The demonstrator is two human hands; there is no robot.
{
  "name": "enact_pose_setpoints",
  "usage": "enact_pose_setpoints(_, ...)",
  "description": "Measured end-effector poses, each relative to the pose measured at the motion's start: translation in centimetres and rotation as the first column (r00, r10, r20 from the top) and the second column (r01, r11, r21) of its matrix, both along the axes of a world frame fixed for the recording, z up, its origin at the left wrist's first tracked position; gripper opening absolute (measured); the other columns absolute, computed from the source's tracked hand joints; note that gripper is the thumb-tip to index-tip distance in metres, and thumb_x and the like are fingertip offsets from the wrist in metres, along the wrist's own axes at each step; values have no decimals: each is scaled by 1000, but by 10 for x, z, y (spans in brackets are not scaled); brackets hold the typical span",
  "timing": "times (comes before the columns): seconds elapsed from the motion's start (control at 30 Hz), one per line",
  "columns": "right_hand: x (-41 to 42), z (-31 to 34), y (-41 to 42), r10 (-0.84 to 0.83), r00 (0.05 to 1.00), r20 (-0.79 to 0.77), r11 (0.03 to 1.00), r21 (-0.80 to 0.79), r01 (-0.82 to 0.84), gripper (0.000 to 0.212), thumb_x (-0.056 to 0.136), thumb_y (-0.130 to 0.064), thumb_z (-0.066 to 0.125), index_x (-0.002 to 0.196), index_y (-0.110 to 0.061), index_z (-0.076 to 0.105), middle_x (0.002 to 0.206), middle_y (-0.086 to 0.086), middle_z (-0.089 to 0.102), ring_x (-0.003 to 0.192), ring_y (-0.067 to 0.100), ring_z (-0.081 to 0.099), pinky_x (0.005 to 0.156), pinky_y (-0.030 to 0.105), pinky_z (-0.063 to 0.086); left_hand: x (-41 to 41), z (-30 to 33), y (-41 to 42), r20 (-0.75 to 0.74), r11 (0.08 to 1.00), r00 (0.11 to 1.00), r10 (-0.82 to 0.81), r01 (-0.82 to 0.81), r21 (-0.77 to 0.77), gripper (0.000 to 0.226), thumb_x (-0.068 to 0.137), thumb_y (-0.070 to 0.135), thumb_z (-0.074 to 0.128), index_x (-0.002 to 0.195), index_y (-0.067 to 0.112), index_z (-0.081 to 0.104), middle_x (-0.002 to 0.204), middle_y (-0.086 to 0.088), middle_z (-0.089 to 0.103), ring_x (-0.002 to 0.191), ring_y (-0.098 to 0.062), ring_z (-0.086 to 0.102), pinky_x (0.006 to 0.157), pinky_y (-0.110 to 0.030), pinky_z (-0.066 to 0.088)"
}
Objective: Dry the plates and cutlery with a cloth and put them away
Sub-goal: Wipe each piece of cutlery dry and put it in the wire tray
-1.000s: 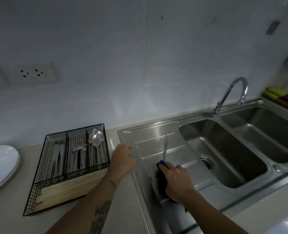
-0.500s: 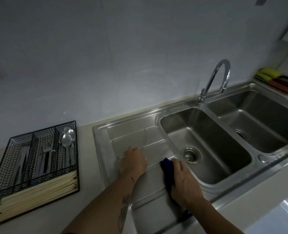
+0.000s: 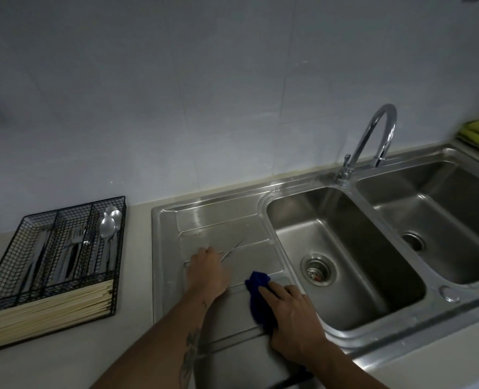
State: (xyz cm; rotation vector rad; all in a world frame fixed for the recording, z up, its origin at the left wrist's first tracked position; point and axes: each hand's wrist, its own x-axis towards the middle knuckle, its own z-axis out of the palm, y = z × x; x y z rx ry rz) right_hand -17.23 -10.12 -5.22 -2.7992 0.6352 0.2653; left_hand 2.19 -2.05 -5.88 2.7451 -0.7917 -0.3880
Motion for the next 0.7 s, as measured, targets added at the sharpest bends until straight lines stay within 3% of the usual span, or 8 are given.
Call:
enact_pose_setpoints(0.2, 0, -5, -3, 18, 1000, 2, 999, -47, -17, 87, 74, -24, 59, 150, -34, 16, 152, -3, 27, 123, 26, 38, 100, 38, 37, -5, 2, 16, -30, 997, 999, -11, 9, -76, 36, 88, 15, 63, 122, 11, 53, 122, -6, 50, 101, -22, 57, 85, -31, 51)
enact_pose_setpoints(0.3, 1, -1, 2, 6, 1000, -25, 997, -78, -8, 87, 76, -23, 58, 150, -35, 14, 151, -2, 29, 121, 26, 39, 98, 39, 38, -6, 6, 30, -46, 995, 999, -27, 23, -93, 31, 87, 13, 58, 118, 11, 53, 118, -6, 53, 103, -24, 55, 86, -34, 49)
enact_pose_setpoints(0.43, 7, 1, 6, -40, 999, 18, 997, -57, 41, 80, 75, -20, 58, 147, -35, 27, 143, -3, 41, 116, 25, 46, 94, 37, 43, -4, 9, 50, 6, 988, 996, -95, 95, -120, 23, 91, 11, 55, 113, 18, 60, 115, -4, 57, 102, -22, 55, 89, -36, 50)
enact_pose_setpoints(0.5, 15, 6, 8, -188, 975, 115, 980, 92, 178, 70, 70, -15, 57, 135, -35, 45, 126, -2, 56, 107, 23, 55, 86, 35, 50, 1, 11, 63, 56, 983, 989, -137, 143, -117, 30, 90, 12, 55, 117, 21, 63, 117, -3, 57, 105, -23, 56, 92, -36, 49)
enact_pose_setpoints(0.57, 24, 14, 14, -369, 894, 253, 919, 244, 310, 61, 64, -9, 55, 119, -33, 55, 110, -1, 63, 97, 22, 61, 76, 36, 53, 5, 14, 76, 104, 974, 978, -181, 193, -122, 39, 87, 10, 56, 123, 24, 64, 118, -2, 57, 108, -24, 57, 92, -32, 48)
enact_pose_setpoints(0.63, 39, 22, 28, -391, 827, 404, 919, 228, 323, 66, 64, -5, 60, 126, -29, 54, 114, -3, 62, 98, 19, 59, 78, 35, 53, 9, 18, 89, 135, 959, 967, -216, 236, -158, 41, 88, 10, 59, 125, 26, 64, 118, -1, 57, 109, -20, 56, 90, -27, 46)
enact_pose_setpoints(0.7, 59, 33, 52, -280, 812, 513, 958, 97, 269, 77, 66, -6, 70, 138, -25, 47, 128, -3, 55, 108, 19, 54, 87, 35, 52, 10, 25, 102, 183, 941, 950, -254, 286, -178, 40, 87, 10, 62, 123, 27, 64, 116, 2, 57, 107, -16, 54, 86, -22, 44)
